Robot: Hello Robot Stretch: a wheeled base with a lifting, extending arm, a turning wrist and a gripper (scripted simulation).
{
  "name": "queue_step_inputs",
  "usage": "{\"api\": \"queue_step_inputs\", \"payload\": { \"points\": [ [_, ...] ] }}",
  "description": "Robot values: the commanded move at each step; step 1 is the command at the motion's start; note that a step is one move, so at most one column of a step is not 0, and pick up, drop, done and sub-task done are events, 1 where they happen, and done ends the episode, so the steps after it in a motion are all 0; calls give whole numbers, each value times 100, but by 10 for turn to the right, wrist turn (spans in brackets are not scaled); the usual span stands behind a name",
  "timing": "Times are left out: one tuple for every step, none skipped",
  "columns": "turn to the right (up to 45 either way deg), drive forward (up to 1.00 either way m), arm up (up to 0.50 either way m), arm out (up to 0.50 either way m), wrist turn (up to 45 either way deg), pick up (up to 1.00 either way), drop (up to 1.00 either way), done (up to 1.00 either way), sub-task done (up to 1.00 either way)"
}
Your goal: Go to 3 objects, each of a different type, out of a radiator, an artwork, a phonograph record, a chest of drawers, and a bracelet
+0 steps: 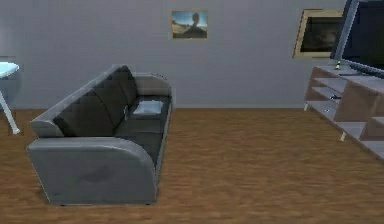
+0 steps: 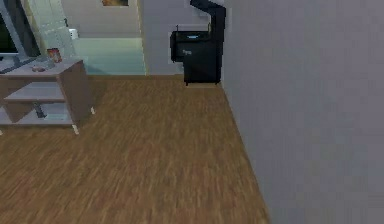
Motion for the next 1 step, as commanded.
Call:
{"api": "queue_step_inputs", "payload": {
  "points": [
    [0, 20, 0, 0, 0, 0, 0, 0, 0]
  ]
}}
